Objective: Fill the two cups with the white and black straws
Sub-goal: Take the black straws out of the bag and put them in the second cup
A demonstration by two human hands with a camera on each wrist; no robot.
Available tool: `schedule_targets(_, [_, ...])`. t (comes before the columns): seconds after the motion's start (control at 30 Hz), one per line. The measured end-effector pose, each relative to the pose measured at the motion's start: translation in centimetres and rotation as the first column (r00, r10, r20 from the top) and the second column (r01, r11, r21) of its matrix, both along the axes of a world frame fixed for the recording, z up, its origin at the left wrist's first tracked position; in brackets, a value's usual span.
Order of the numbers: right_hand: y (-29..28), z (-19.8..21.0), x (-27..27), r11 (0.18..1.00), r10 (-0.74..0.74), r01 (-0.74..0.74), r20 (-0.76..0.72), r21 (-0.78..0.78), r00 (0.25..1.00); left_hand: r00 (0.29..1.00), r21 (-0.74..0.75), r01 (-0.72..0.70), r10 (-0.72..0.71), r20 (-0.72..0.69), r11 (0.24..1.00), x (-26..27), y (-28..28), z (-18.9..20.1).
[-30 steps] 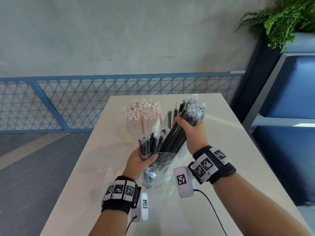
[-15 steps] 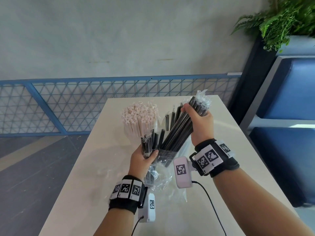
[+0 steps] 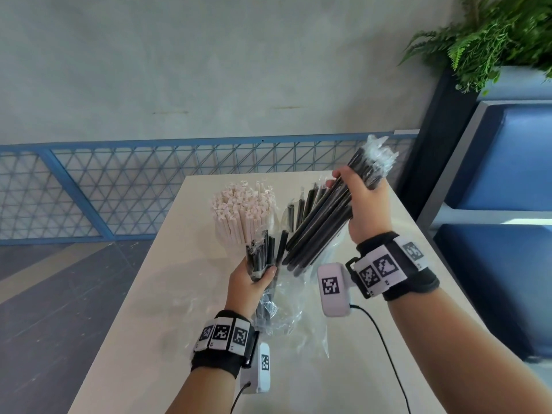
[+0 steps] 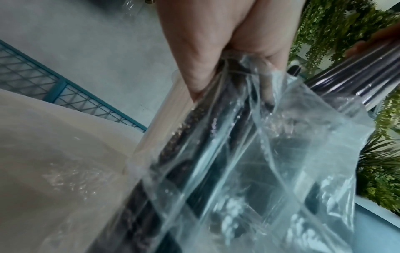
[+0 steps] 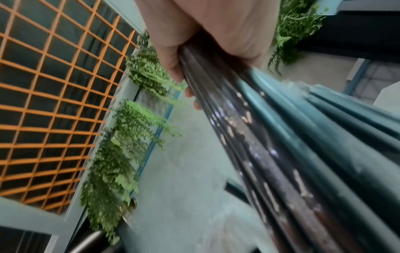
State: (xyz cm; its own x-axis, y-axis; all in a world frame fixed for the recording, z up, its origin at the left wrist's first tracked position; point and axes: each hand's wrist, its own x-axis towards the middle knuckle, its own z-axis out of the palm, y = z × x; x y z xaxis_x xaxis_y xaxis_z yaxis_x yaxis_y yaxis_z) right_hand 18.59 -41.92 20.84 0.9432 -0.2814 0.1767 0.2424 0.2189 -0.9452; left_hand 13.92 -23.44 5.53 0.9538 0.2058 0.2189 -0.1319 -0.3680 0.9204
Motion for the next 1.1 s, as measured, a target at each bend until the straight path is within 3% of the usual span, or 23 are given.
schedule_targets(0.23, [-1.3, 3.4, 0.4, 0.990, -0.133, 0.125, 0.175, 0.059, 0.975, 1.000, -0.046, -0.027, 0.026, -0.015, 0.999, 0.4, 0.2, -0.3])
schedule_targets(0.43, [-0.5, 3.8, 1.4, 0.964, -0.193, 0.233, 0.268, -0.129, 0.944, 0.999, -0.085, -0.038, 0.035, -0.033, 0.996, 0.7, 0.3, -1.0])
schedule_targets(0.73, [1.3, -3.1, 3.1, 0.867, -0.086, 0.067, -0.017, -0.494, 0.996, 0.999, -0.175, -0.022, 0.016, -0.034, 0.984, 0.3, 0.4, -0.8])
schedule_targets(1.1, [1.1, -7.7, 2.6, 0.808, -0.024, -0.131, -0.255, -0.574, 0.967, 0.998, -0.255, -0.026, 0.011, -0.060, 0.967, 0.0, 0.8, -1.5])
